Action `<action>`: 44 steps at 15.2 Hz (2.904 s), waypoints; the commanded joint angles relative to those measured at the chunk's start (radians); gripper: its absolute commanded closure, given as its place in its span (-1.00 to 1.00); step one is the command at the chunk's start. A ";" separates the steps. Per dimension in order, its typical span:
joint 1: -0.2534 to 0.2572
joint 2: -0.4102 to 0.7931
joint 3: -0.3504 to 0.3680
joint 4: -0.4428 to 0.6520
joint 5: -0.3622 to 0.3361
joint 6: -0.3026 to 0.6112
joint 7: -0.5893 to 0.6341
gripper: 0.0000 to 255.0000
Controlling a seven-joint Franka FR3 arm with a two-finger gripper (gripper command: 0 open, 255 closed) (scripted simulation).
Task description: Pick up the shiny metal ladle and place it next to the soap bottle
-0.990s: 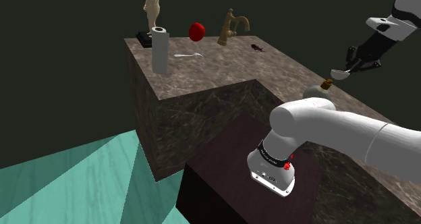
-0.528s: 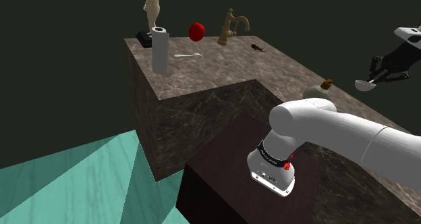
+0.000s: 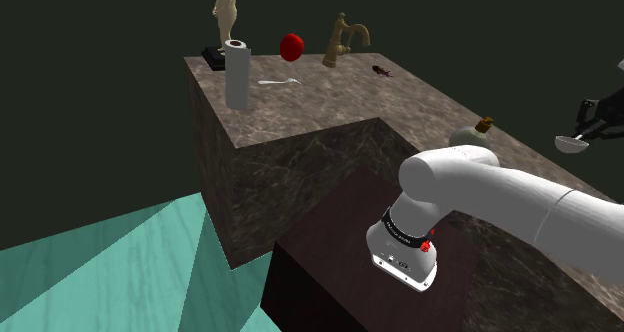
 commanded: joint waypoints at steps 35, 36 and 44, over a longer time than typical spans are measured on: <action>-0.102 -0.182 -0.300 -0.351 -0.283 0.269 0.025 1.00; -0.103 -0.185 -0.311 -0.357 -0.293 0.276 0.026 1.00; -0.108 -0.197 -0.359 -0.381 -0.335 0.307 0.028 1.00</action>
